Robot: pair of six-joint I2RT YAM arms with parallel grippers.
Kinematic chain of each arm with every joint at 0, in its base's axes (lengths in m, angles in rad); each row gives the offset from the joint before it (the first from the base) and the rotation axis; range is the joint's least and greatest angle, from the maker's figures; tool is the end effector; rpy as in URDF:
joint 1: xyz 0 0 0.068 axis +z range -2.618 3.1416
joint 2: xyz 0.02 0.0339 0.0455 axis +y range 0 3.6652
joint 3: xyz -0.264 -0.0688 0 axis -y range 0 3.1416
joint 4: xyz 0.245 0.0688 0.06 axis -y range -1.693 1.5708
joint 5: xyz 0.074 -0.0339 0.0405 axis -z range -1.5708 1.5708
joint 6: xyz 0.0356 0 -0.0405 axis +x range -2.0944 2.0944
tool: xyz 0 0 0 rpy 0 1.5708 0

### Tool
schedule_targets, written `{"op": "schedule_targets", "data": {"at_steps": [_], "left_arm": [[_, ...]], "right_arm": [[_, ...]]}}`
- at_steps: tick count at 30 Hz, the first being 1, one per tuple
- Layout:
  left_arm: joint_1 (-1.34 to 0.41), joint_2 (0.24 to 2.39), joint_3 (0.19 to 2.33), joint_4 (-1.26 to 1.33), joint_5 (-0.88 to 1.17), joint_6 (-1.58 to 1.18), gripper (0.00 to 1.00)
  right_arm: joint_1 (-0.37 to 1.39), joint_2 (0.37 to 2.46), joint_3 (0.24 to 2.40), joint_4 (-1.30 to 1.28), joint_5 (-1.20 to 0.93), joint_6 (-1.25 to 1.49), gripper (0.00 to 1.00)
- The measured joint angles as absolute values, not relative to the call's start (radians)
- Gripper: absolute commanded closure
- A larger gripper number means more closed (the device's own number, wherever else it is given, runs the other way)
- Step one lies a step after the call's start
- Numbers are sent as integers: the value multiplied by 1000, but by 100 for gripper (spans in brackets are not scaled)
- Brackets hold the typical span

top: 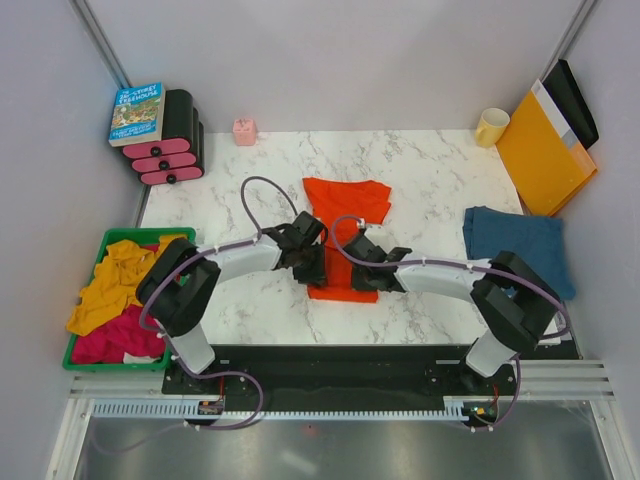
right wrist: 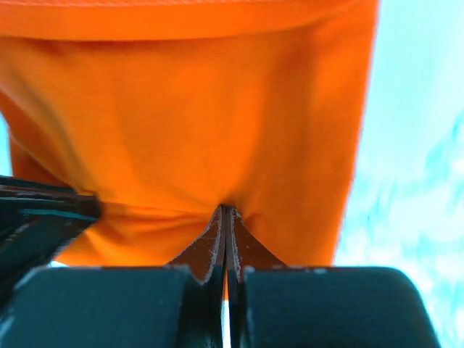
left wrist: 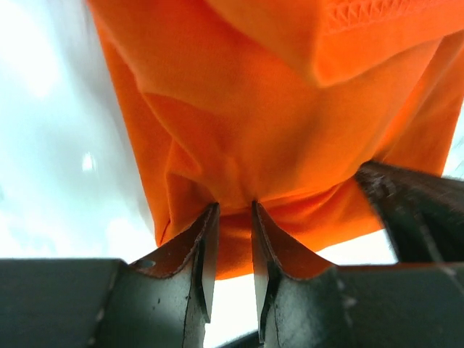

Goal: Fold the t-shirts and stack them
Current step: Fold the folded rectangular tshirt in 1/3 of the way

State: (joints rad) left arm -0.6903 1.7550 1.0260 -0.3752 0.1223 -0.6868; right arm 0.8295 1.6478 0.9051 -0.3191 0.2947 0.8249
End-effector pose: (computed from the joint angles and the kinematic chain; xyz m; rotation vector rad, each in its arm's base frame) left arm 0.2596 -0.2200 0.1569 0.0457 2.8049 -0.5561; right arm 0.2197 0.2246 0.1609 0.0935 2.5759 0.2344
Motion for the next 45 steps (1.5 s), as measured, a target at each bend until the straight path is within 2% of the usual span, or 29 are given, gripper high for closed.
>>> {"op": "schedule_targets", "data": {"at_steps": [2, 4, 5, 6, 8, 10, 13, 14, 15, 20, 27, 34, 45], "left_arm": [[-713, 1699, 961, -392, 122, -703, 67], [-729, 1666, 929, -404, 120, -715, 66], [-733, 1653, 916, -412, 116, -720, 64], [-740, 1637, 905, -424, 110, -725, 59], [-750, 1609, 897, -451, 93, -732, 54], [-757, 1567, 897, -470, 74, -736, 53], [-760, 1492, 897, -464, 56, -736, 54], [-760, 1465, 897, -456, 54, -736, 55], [-760, 1441, 897, -447, 54, -736, 59], [-762, 1356, 860, -376, 46, -744, 65], [-762, 1341, 751, -322, 31, -758, 85], [-764, 1467, 756, -280, 64, -758, 86], [-766, 1480, 752, -255, 81, -757, 86]], "right_arm": [[856, 1606, 866, -343, 284, 844, 99], [871, 1574, 838, -375, 283, 861, 93], [874, 1561, 830, -388, 285, 865, 88], [875, 1550, 828, -404, 289, 868, 73], [875, 1526, 829, -421, 302, 869, 59], [874, 1488, 842, -443, 331, 853, 58], [874, 1452, 887, -450, 360, 821, 97], [875, 1447, 905, -445, 367, 808, 100], [874, 1445, 920, -435, 370, 795, 100], [874, 1465, 931, -384, 353, 749, 100], [874, 1628, 950, -322, 309, 705, 100], [873, 1767, 1068, -314, 320, 675, 100], [834, 1812, 1170, -315, 366, 653, 100]]}}
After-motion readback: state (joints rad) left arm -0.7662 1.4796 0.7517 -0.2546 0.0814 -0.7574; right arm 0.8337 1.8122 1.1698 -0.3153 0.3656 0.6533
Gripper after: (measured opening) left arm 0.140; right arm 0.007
